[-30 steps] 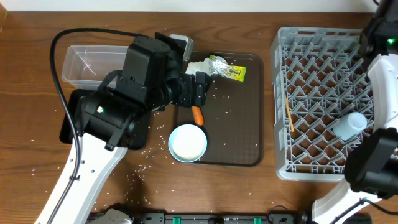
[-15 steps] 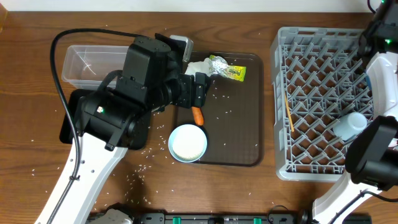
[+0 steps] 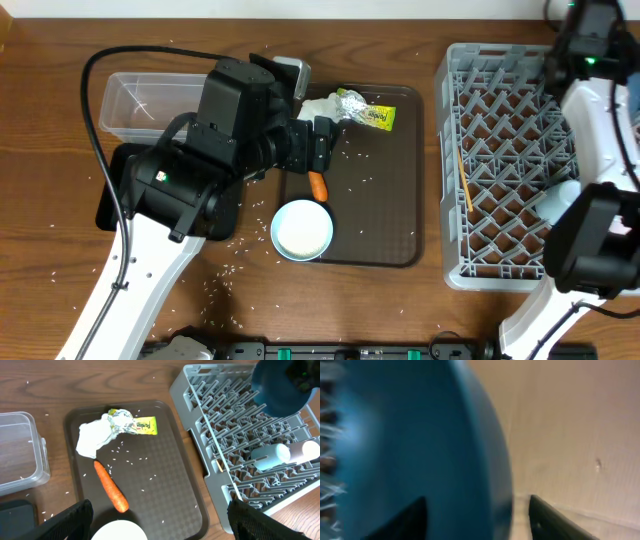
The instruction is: Sort waste into correct bins and load items into the dishwasher rack
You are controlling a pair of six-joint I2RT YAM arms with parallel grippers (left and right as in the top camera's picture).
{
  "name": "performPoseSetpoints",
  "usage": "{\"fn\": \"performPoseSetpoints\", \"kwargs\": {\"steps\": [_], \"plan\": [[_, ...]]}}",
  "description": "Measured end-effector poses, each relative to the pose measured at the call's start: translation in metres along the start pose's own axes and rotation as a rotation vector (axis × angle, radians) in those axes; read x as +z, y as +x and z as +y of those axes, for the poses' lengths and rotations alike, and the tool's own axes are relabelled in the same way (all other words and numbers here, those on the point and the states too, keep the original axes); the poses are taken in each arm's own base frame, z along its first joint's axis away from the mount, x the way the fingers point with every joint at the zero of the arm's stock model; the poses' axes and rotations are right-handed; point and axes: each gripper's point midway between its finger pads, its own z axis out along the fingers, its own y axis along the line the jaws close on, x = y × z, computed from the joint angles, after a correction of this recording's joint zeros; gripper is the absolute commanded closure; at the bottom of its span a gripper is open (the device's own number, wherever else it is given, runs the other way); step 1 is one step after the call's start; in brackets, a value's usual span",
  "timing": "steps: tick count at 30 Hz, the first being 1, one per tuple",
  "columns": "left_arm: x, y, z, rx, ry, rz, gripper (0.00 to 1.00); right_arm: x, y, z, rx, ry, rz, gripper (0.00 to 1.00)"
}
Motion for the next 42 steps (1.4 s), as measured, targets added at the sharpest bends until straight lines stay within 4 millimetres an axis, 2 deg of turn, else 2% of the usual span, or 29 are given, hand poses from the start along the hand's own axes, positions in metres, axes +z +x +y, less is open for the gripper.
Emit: {"fn": "performPoseSetpoints", "kwargs": {"steps": [2,5,13,16,19,23,24,25,27,28,31,33,36,37,38,42], "plan": [[0.0,0.0,0.0,0.0,0.0,0.0,0.13,-0.009,-0.011,0.01,-0.001,-0.014,-0.03,0.19],[0.0,0.0,0.0,0.0,0.0,0.0,0.13,-0.024,-0.026,0.02,0.027,-0.03,-0.073,0.14],[0.0,0.0,0.0,0.0,-0.001,0.002,0.13,-0.063,-0.047,0.062,0.072,-0.163,-0.154,0.09],[0.0,0.001,0.0,0.0,-0.002,0.005,0.13,-0.082,-0.045,0.079,0.093,-0.261,-0.171,0.07],[-0.001,0.001,0.003,-0.002,-0.008,0.003,0.13,-0.114,-0.039,0.09,0.142,-0.395,-0.199,0.12],[-0.017,-0.004,0.02,-0.021,-0.065,-0.035,0.13,-0.18,-0.035,0.094,0.271,-0.65,-0.293,0.25],[-0.022,-0.004,0.024,-0.026,-0.082,-0.044,0.09,-0.198,-0.035,0.094,0.305,-0.721,-0.32,0.25],[-0.029,-0.005,0.03,-0.028,-0.108,-0.057,0.07,-0.217,-0.036,0.095,0.343,-0.803,-0.349,0.25],[-0.041,-0.003,0.041,-0.038,-0.157,-0.072,0.04,-0.25,-0.038,0.098,0.394,-0.948,-0.395,0.15],[-0.045,-0.001,0.047,-0.045,-0.182,-0.071,0.04,-0.266,-0.04,0.101,0.41,-1.026,-0.415,0.14],[-0.052,0.011,0.066,-0.074,-0.254,-0.034,0.01,-0.306,-0.044,0.119,0.399,-1.232,-0.445,0.16],[-0.052,0.02,0.076,-0.095,-0.291,0.007,0.01,-0.325,-0.046,0.133,0.374,-1.318,-0.444,0.17],[-0.048,0.031,0.086,-0.114,-0.325,0.069,0.01,-0.342,-0.044,0.149,0.346,-1.38,-0.413,0.17],[-0.046,0.036,0.088,-0.118,-0.334,0.095,0.01,-0.346,-0.044,0.153,0.353,-1.39,-0.397,0.21],[-0.044,0.042,0.09,-0.123,-0.34,0.125,0.01,-0.348,-0.044,0.155,0.366,-1.399,-0.382,0.25],[-0.035,0.056,0.096,-0.135,-0.362,0.207,0.01,-0.348,-0.059,0.151,0.452,-1.405,-0.388,0.27]]}}
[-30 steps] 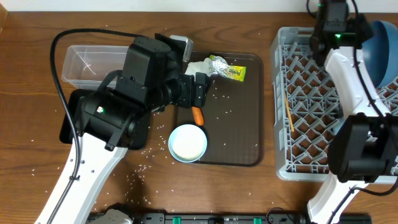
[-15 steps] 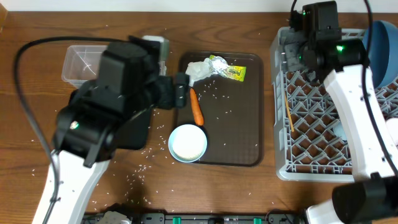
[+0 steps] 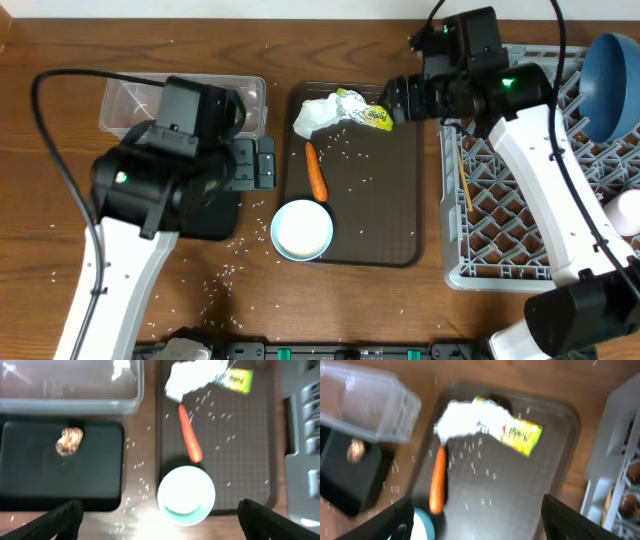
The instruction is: Sort waste into correct bins and load items into the dishwasher rack
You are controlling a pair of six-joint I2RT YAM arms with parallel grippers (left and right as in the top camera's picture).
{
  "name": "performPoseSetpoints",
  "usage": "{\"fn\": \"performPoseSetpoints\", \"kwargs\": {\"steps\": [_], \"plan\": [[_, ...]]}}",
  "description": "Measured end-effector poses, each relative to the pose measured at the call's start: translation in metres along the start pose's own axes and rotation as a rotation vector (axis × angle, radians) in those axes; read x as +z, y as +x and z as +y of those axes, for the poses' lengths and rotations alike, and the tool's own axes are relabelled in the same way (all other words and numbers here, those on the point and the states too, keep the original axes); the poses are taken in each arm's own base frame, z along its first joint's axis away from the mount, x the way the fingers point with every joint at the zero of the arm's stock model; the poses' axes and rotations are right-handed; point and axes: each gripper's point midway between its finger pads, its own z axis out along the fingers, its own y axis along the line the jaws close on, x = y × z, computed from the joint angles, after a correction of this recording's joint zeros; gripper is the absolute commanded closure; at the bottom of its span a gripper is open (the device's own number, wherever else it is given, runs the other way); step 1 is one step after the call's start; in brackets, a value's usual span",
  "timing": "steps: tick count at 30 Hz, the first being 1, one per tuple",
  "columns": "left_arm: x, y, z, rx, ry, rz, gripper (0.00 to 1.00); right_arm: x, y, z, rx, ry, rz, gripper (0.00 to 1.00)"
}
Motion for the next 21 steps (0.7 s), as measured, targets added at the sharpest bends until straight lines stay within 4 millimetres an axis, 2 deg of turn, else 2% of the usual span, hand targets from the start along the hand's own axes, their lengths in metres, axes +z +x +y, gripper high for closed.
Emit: {"fn": "performPoseSetpoints", "kwargs": {"steps": [4,7,11,13,15,18,21], "plan": [[0.01,-0.008,-0.005,0.008,0.016,-0.001,0.01,0.015,0.001,-0.007,0.038,0.023,0.015,0.31],[0.02,-0.026,-0.012,0.042,0.038,-0.049,0.02,0.024,0.005,-0.013,0.064,0.036,0.04,0.3],[0.045,-0.061,-0.026,0.108,0.076,-0.126,0.05,0.009,0.006,-0.018,0.08,0.055,0.032,0.28],[0.063,-0.073,-0.034,0.16,0.099,-0.141,0.05,-0.014,0.004,-0.022,0.099,0.072,0.003,0.23],[0.09,-0.083,-0.045,0.229,0.127,-0.138,0.05,-0.049,-0.003,-0.026,0.118,0.09,-0.068,0.2],[0.14,-0.091,-0.064,0.328,0.166,-0.125,0.06,-0.117,-0.01,-0.033,0.142,0.119,-0.21,0.17],[0.188,-0.092,-0.082,0.407,0.195,-0.115,0.07,-0.174,-0.004,-0.037,0.157,0.153,-0.322,0.16]]}}
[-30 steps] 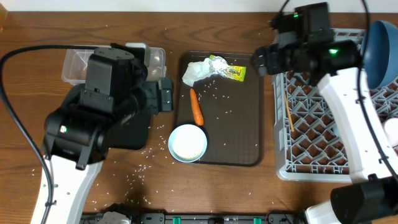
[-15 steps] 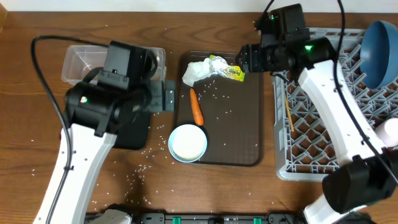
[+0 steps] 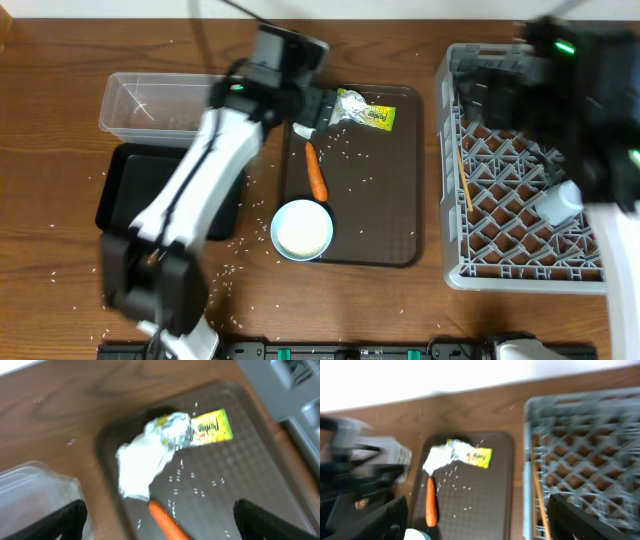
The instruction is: Sort waste into correct bins and load items into the dishwasher rack
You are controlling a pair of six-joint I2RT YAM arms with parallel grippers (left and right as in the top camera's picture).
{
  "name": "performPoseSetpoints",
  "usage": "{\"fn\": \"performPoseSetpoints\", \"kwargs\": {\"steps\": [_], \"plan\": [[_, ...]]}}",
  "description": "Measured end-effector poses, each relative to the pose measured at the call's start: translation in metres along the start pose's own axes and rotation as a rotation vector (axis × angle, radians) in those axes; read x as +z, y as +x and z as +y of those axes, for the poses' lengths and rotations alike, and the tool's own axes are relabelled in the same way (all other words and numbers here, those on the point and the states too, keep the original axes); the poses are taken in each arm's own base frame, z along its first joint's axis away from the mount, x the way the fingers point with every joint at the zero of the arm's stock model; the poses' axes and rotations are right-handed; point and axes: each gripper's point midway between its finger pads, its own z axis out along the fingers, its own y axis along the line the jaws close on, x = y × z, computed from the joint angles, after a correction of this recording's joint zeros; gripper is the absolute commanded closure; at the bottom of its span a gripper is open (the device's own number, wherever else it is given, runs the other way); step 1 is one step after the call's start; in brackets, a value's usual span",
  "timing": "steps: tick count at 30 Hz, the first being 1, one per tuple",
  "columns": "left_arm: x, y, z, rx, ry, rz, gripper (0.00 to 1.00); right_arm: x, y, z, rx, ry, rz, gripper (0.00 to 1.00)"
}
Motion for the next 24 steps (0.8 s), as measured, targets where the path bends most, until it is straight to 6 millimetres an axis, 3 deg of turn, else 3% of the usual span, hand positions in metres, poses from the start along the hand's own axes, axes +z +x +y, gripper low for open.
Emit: {"fn": "performPoseSetpoints", "kwargs": {"steps": [2,5,9,13,17,19,22,24], "plan": [[0.032,-0.001,-0.005,0.053,0.015,-0.009,0.07,-0.024,-0.001,-0.005,0.009,0.013,-0.037,0.16],[0.071,-0.004,-0.012,0.115,0.032,-0.044,0.07,-0.038,0.006,-0.006,0.011,0.022,-0.036,0.17],[0.108,-0.005,-0.013,0.153,0.041,-0.085,0.07,-0.031,0.02,-0.012,0.022,0.046,0.035,0.17],[0.13,-0.007,-0.01,0.167,0.036,-0.126,0.18,-0.019,0.032,-0.017,0.032,0.066,0.106,0.19],[0.145,-0.003,-0.008,0.179,0.036,-0.136,0.21,-0.013,0.036,-0.019,0.037,0.075,0.136,0.21],[0.152,0.001,-0.008,0.178,0.038,-0.131,0.28,-0.011,0.038,-0.02,0.038,0.078,0.146,0.21],[0.16,0.004,-0.009,0.18,0.046,-0.13,0.55,-0.01,0.039,-0.02,0.039,0.079,0.152,0.22],[0.16,0.001,-0.009,0.179,0.05,-0.146,0.65,-0.01,0.039,-0.021,0.039,0.08,0.152,0.22]]}}
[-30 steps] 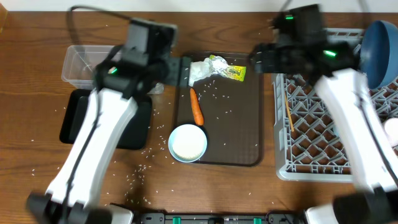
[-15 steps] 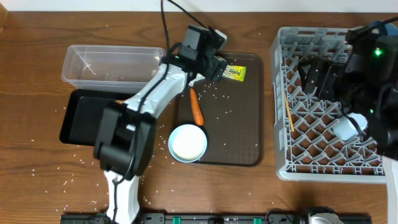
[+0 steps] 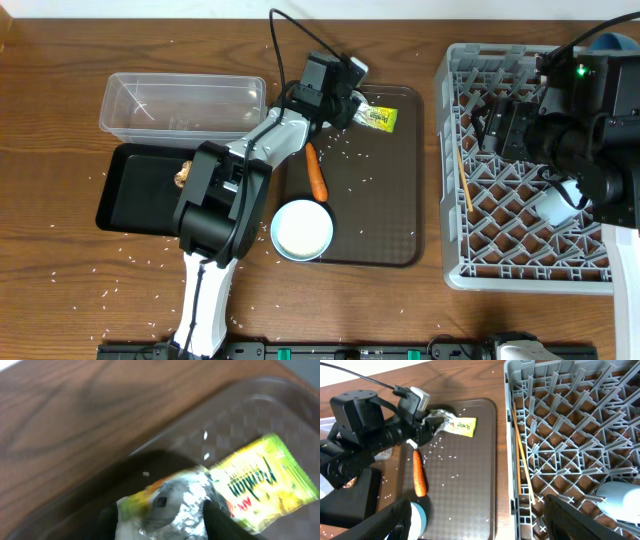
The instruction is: Sort waste into correct bins and load items into the dishwasher rack
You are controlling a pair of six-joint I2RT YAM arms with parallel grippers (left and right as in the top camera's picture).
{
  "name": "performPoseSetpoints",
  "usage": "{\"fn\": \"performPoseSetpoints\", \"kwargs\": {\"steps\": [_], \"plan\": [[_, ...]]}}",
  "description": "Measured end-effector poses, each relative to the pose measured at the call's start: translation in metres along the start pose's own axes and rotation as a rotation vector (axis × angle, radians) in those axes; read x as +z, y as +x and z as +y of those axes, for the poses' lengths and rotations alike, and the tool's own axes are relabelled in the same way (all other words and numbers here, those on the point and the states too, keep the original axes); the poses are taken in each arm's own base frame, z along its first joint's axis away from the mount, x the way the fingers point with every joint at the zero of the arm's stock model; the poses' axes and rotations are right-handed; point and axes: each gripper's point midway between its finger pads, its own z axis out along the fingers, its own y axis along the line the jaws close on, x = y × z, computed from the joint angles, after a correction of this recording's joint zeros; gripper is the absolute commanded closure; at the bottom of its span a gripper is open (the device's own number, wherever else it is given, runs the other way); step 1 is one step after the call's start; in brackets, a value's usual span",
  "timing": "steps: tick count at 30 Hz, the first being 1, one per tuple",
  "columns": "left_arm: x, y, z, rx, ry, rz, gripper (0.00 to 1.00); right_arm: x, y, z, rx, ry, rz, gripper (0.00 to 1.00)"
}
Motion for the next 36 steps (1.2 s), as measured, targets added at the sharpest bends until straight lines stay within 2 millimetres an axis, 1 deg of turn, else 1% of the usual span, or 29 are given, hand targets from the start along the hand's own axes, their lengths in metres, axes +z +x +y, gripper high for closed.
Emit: {"fn": "performPoseSetpoints", "kwargs": {"steps": [1,4,5,6,7,10,11,12,14,18,19,23,26,29,36], "plan": [[0.0,-0.004,-0.001,0.003,0.005,-0.015,0.73,0.0,0.0,0.0,0.0,0.0,0.001,0.22],[0.0,-0.01,-0.003,-0.007,0.021,-0.041,0.81,0.0,0.001,0.0,0.0,0.001,0.004,0.23],[0.0,-0.01,-0.004,-0.017,0.028,-0.043,0.81,0.0,0.001,0.0,0.001,0.001,0.004,0.23],[0.0,-0.01,-0.005,-0.025,0.033,-0.042,0.91,0.0,0.002,0.0,0.001,0.002,0.006,0.23],[0.0,-0.009,-0.006,-0.041,0.036,-0.04,0.94,0.0,0.002,-0.001,0.001,0.003,0.009,0.24],[0.0,-0.005,-0.007,-0.056,0.044,-0.022,0.93,0.0,0.004,-0.001,0.002,0.005,0.017,0.24],[0.0,-0.004,-0.008,-0.06,0.045,-0.018,0.76,0.0,0.005,-0.001,0.002,0.005,0.019,0.24],[0.0,-0.004,-0.008,-0.059,0.048,-0.017,0.64,0.0,0.005,-0.001,0.003,0.006,0.021,0.24],[0.0,-0.004,-0.01,-0.073,0.061,-0.019,0.63,0.0,0.006,-0.002,0.003,0.007,0.025,0.24],[-0.001,-0.006,-0.014,-0.136,0.086,-0.025,0.53,0.0,0.007,-0.002,0.004,0.009,0.029,0.24],[-0.001,-0.006,-0.015,-0.163,0.09,-0.022,0.49,0.0,0.008,-0.002,0.004,0.009,0.031,0.24],[-0.001,0.006,-0.019,-0.283,0.102,0.032,0.41,0.0,0.008,-0.002,0.004,0.009,0.033,0.25],[-0.001,0.014,-0.024,-0.324,0.112,0.072,0.34,0.0,0.008,-0.002,0.004,0.009,0.032,0.25],[0.0,0.014,-0.033,-0.317,0.126,0.079,0.33,0.0,0.008,-0.002,0.004,0.009,0.032,0.25],[0.003,0.011,-0.071,-0.208,0.17,0.083,0.33,0.0,0.009,-0.003,0.005,0.011,0.036,0.26]]}}
